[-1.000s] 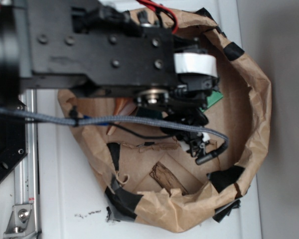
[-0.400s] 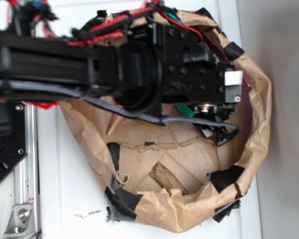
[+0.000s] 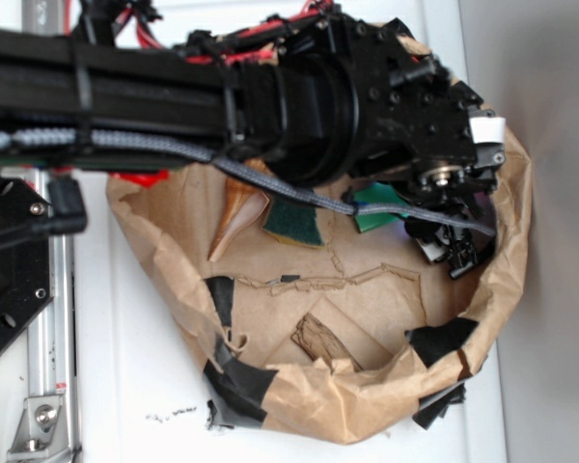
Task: Grab the green block.
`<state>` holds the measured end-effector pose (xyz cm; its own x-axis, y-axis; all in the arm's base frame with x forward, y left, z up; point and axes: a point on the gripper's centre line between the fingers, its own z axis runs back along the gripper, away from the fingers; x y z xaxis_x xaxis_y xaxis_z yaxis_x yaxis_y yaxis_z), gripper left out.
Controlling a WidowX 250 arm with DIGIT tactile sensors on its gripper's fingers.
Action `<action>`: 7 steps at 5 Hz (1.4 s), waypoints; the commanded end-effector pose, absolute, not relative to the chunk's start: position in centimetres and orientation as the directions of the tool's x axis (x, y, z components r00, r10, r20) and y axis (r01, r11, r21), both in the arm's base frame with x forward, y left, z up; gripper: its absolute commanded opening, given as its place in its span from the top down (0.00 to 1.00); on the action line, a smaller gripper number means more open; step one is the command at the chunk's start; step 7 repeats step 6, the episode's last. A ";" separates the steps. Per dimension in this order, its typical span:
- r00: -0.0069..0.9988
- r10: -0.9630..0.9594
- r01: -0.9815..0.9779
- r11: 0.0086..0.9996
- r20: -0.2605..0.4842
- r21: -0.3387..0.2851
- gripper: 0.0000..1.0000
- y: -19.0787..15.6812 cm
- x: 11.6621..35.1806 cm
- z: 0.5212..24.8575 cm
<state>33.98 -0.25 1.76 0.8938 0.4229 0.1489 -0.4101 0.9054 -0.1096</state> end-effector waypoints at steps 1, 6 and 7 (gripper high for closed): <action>0.968 0.214 -0.210 0.977 0.135 -0.043 1.00 -1.5 31.9 6.7; 0.954 -0.127 0.141 0.989 0.272 -0.033 1.00 -1.7 26.5 19.6; 0.954 -0.127 0.141 0.989 0.272 -0.033 1.00 -1.7 26.5 19.6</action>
